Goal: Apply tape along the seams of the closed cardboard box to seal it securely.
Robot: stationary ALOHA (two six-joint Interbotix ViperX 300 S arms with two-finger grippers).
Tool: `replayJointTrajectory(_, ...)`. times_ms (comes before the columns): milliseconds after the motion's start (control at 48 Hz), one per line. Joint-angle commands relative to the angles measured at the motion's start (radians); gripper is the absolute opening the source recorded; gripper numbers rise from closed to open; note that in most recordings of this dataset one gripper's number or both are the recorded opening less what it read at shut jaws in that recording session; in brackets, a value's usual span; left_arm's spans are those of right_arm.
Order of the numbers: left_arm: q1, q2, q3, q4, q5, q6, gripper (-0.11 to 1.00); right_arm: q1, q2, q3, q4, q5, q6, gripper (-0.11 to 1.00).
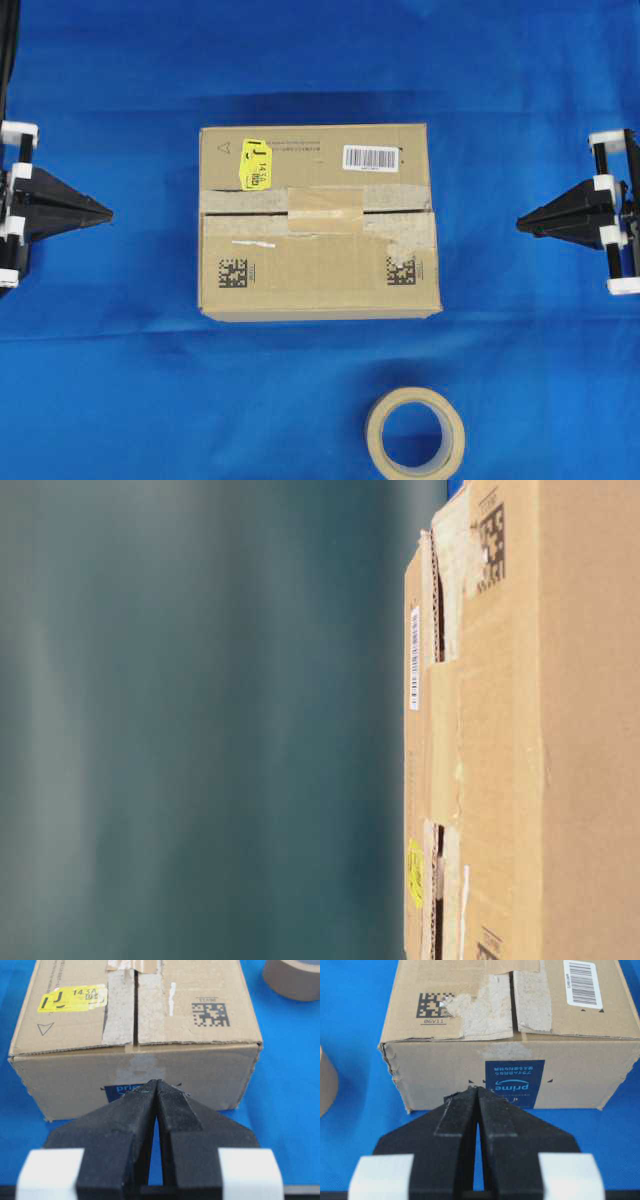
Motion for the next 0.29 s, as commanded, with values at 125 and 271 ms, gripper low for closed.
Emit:
replayJointTrajectory(125, 0.002, 0.008, -0.011, 0.000, -0.009, -0.002, 0.00, -0.002, 0.002, -0.012, 0.000, -0.009, 0.000, 0.00)
replayJointTrajectory(271, 0.002, 0.008, -0.012, 0.000, -0.009, -0.002, 0.00, -0.002, -0.002, -0.015, 0.000, -0.009, 0.000, 0.00)
